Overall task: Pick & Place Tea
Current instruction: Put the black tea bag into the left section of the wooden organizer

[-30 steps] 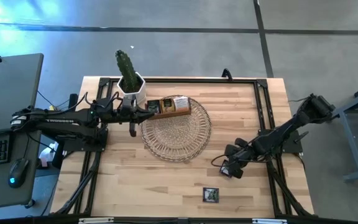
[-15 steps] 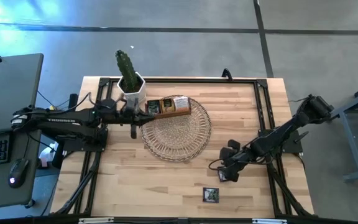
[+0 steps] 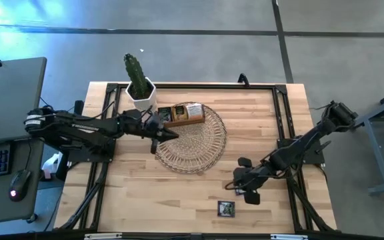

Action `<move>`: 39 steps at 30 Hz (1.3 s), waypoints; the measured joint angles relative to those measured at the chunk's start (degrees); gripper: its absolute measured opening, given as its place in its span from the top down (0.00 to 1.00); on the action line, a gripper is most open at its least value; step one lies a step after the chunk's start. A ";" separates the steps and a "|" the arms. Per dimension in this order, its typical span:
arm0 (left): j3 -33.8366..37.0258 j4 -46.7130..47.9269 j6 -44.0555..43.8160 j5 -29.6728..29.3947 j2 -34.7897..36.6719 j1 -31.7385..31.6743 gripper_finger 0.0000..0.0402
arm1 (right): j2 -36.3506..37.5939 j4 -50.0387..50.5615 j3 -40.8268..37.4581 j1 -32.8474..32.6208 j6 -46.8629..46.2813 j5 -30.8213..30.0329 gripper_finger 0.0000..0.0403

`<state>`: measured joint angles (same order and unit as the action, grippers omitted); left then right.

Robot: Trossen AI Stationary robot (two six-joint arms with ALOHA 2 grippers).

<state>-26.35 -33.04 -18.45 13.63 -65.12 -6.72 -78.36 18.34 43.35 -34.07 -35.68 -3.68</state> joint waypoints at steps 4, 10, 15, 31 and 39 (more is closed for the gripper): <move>0.00 -1.68 0.12 -3.91 -0.31 -0.02 1.00 | 0.04 0.81 -2.22 -0.74 0.05 0.88 0.72; 0.00 -1.69 0.00 -2.66 -0.24 -0.02 1.00 | 0.04 0.59 -6.08 -2.15 5.78 -4.96 0.54; 0.00 -1.50 0.12 -0.63 -0.24 -0.02 1.00 | -0.05 -0.79 -9.97 -3.05 10.65 -9.77 0.45; 0.00 -1.48 0.12 -0.70 -0.22 -0.02 1.00 | 0.12 -17.12 -22.37 -2.57 7.68 -9.31 0.45; 0.02 -1.52 0.12 -1.40 -0.22 -0.02 1.00 | 0.10 -17.39 -23.44 -2.50 8.45 -10.18 0.60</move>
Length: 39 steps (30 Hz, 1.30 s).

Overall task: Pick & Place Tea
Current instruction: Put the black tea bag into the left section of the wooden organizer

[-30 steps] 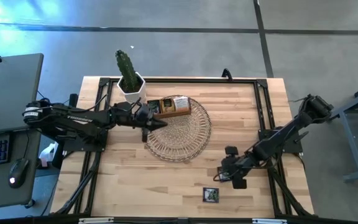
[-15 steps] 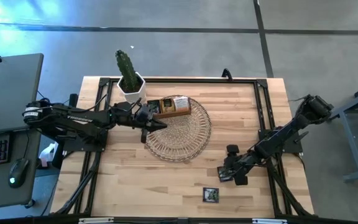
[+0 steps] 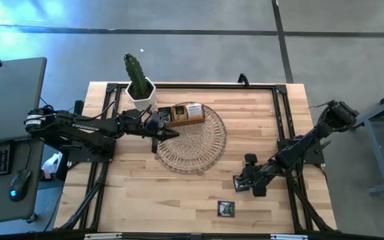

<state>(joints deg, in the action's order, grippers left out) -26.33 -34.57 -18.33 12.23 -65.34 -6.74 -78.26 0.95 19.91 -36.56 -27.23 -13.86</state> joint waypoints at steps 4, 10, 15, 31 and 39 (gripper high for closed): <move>0.00 -0.04 -0.17 -2.41 0.03 0.00 1.00 | -0.04 -3.03 -0.23 0.03 -1.28 -0.81 0.79; 0.07 -0.07 -0.16 -2.71 2.92 0.00 1.00 | -0.42 -14.01 -0.32 0.79 3.84 -13.79 0.97; 0.07 -0.06 1.01 -2.71 6.80 0.00 1.00 | -0.37 -24.59 3.20 5.80 21.69 -34.00 0.96; 0.07 -4.48 8.07 -1.38 11.22 0.00 1.00 | -32.97 -33.94 44.50 33.50 70.13 -30.34 1.00; -0.04 1.81 13.79 -0.84 18.11 0.00 1.00 | -52.36 -29.07 66.29 37.64 85.44 -30.64 0.99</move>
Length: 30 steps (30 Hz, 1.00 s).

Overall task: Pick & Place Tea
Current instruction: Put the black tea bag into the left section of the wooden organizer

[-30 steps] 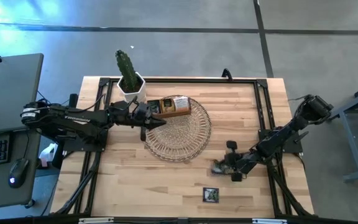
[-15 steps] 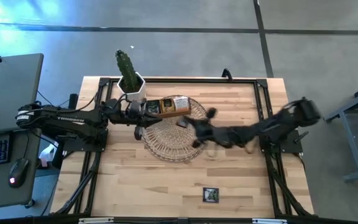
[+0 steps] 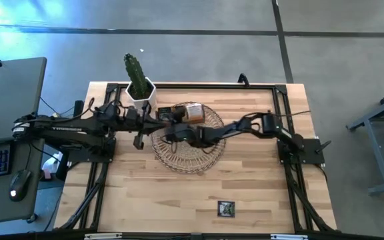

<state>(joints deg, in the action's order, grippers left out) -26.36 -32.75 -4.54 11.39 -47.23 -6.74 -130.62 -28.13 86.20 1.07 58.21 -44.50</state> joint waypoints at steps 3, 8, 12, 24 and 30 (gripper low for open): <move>0.05 4.82 0.12 -0.29 0.98 0.00 1.00 | -3.64 3.65 5.38 0.81 0.85 2.32 0.99; 0.08 6.43 1.10 -3.65 1.01 0.00 1.00 | -6.70 7.04 9.68 1.61 2.15 1.25 0.99; 0.08 6.59 1.31 -4.26 1.01 0.00 1.00 | -6.70 8.73 9.60 1.90 2.37 0.83 0.98; 0.06 6.90 1.30 -4.23 1.01 0.00 1.00 | -6.70 7.74 9.55 1.87 1.90 6.43 0.83; 0.06 6.88 1.29 -4.23 1.01 0.00 1.00 | -6.70 7.12 9.55 1.46 0.10 -0.54 0.73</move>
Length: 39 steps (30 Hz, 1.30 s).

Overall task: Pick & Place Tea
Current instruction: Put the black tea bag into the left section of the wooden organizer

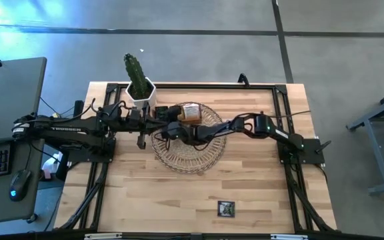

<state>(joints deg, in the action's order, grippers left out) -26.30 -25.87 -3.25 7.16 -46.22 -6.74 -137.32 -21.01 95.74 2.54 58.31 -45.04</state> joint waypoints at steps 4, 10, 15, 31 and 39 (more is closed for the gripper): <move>0.00 0.16 0.00 0.00 0.00 0.00 1.00 | 0.00 -1.15 0.00 -1.32 -2.29 -2.52 0.68; 0.00 3.88 0.00 -6.29 0.00 0.02 1.00 | 2.33 -0.12 -0.08 -4.25 -2.25 -11.67 0.67; -0.04 9.31 0.00 -12.92 -0.02 0.00 1.00 | 8.98 13.51 -0.02 -7.82 -11.89 -8.47 0.68; -0.02 20.05 -0.02 -13.73 -0.04 0.00 1.00 | 29.04 73.72 0.00 -17.48 -55.49 15.31 0.70; -0.02 20.03 -0.02 -13.77 -0.03 0.00 1.00 | 29.27 76.45 -0.02 -27.60 -64.12 35.43 0.70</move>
<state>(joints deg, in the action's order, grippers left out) -26.33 -5.84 -3.27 -6.61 -46.25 -6.74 -108.05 55.44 95.72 -25.06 -5.81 -9.61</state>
